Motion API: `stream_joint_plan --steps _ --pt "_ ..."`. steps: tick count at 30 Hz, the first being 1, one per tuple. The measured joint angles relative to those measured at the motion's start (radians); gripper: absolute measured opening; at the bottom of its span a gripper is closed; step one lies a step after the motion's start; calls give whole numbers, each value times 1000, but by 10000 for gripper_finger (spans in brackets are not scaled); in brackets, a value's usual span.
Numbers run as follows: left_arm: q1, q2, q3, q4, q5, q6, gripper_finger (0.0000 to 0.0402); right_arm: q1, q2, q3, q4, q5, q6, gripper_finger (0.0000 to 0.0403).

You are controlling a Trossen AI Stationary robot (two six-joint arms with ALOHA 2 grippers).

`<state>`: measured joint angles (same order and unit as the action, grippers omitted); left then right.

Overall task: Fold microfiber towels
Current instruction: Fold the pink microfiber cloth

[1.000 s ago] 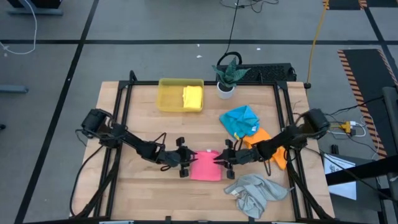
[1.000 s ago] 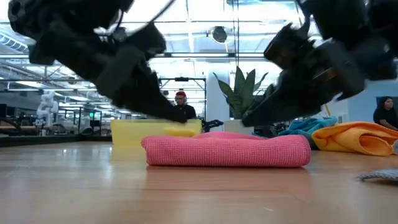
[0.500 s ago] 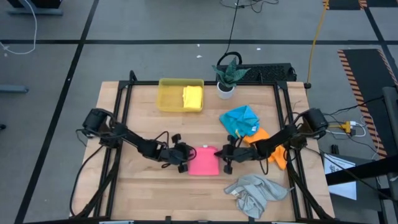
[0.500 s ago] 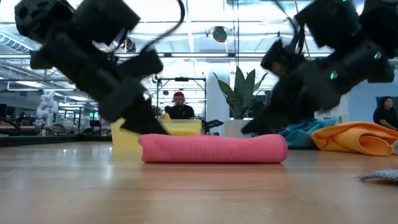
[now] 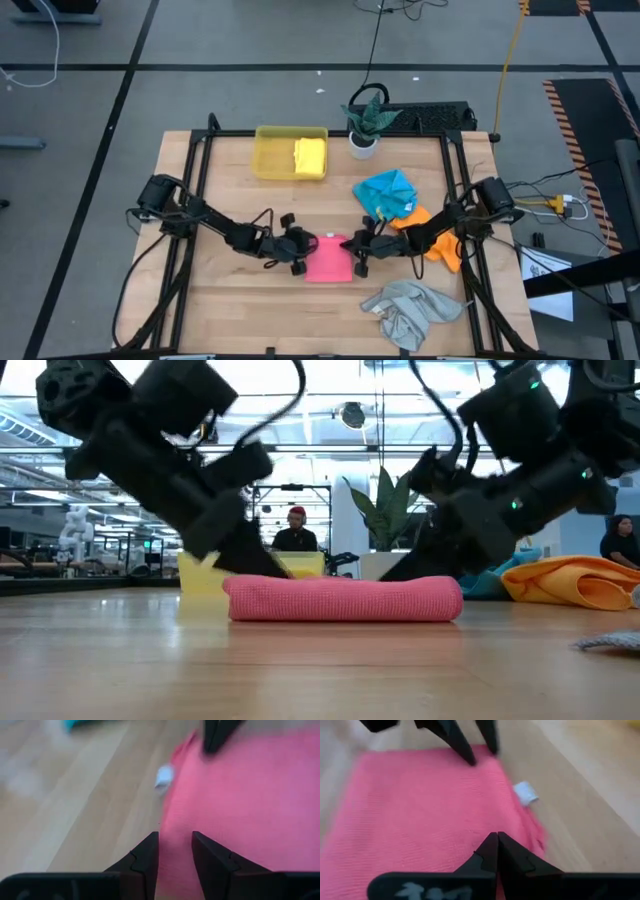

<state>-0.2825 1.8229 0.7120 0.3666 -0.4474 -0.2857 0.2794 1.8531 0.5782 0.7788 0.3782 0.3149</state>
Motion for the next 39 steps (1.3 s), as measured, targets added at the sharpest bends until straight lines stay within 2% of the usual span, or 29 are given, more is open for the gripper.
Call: stream_joint_plan --steps 6,10,13,18,21,24,27,33,35,36,39 --pt "10 -2 -1 -67 -37 -38 117 0 -18 0 -82 169 15 0" --pt "-10 -23 -1 -69 -101 -38 117 27 -75 -1 -89 175 -20 0" --pt "-26 -55 -1 -56 -109 -32 117 65 -118 -1 -68 166 -63 0" --pt "-48 -71 -1 57 -101 4 117 84 -124 0 -5 -45 -50 0" --pt "-53 -60 0 129 -30 54 117 83 -86 0 -3 -120 -27 0" --pt "-53 -55 -1 99 62 85 117 83 -52 0 -9 -201 -24 0" --pt "-53 -56 -5 68 89 74 117 83 -37 0 -35 -271 -24 0" --pt "-49 -56 -37 56 74 73 117 83 -44 0 -43 -277 -71 0" --pt "-55 -63 -37 99 69 79 117 84 -56 0 -12 -275 -79 0" --pt "-61 -71 -37 141 82 99 117 87 -65 0 -1 -275 -88 0" --pt "-75 -76 -29 251 226 174 117 96 -75 0 59 -274 -108 0"
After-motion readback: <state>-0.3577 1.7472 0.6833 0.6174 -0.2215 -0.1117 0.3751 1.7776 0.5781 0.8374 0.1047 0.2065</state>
